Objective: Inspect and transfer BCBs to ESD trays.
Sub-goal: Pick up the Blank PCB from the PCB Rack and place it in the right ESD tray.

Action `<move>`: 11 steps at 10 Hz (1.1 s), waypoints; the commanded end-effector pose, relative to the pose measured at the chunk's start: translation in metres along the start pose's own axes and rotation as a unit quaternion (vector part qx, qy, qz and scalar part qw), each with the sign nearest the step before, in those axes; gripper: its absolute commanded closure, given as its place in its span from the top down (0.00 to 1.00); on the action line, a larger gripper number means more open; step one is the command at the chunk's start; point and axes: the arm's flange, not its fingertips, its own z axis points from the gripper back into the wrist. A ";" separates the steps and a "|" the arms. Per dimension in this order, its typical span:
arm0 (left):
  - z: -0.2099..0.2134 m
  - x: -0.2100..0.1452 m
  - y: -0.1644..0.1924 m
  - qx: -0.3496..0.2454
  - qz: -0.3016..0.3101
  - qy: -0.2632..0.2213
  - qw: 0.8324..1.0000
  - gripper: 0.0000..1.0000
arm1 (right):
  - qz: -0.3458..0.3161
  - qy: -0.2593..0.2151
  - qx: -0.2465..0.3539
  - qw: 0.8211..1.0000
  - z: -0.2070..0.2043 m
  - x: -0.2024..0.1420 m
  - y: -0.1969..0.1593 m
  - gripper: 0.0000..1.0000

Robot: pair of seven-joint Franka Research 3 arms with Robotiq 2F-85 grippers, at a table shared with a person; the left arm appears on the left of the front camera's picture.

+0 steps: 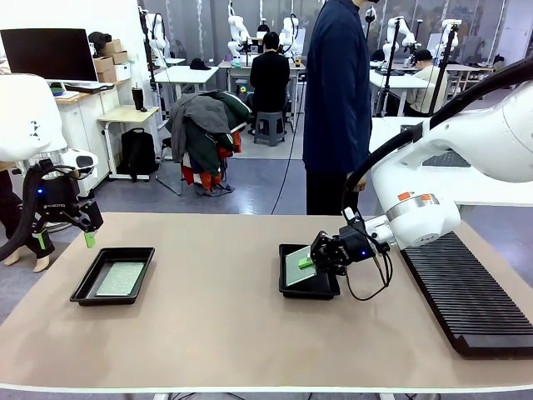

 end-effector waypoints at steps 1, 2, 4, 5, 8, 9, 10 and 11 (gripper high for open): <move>0.000 -0.001 0.000 0.000 0.000 0.000 1.000 1.00 | 0.003 -0.020 -0.007 1.000 -0.013 0.002 -0.002 0.03; 0.000 -0.001 0.000 0.000 0.000 0.000 1.000 1.00 | 0.001 -0.019 -0.009 1.000 -0.012 0.003 -0.002 0.03; 0.000 -0.001 0.000 0.000 0.000 0.000 1.000 1.00 | 0.000 -0.014 -0.015 1.000 -0.012 0.004 -0.002 0.03; 0.000 -0.001 0.000 0.000 0.000 0.000 1.000 1.00 | -0.004 -0.019 -0.016 1.000 -0.011 0.004 0.000 0.03; 0.000 -0.001 0.000 0.000 0.000 0.000 1.000 1.00 | -0.001 -0.003 -0.007 1.000 -0.004 0.004 -0.003 0.03; 0.000 -0.001 0.000 0.000 0.000 0.000 1.000 1.00 | -0.001 -0.003 -0.007 1.000 -0.004 0.004 -0.003 0.03; 0.000 -0.001 0.000 0.000 0.000 0.000 1.000 1.00 | -0.001 -0.003 -0.007 1.000 -0.004 0.004 -0.003 0.03; 0.000 -0.001 0.000 0.000 0.000 0.000 1.000 1.00 | -0.001 -0.003 -0.007 1.000 -0.004 0.004 -0.003 0.03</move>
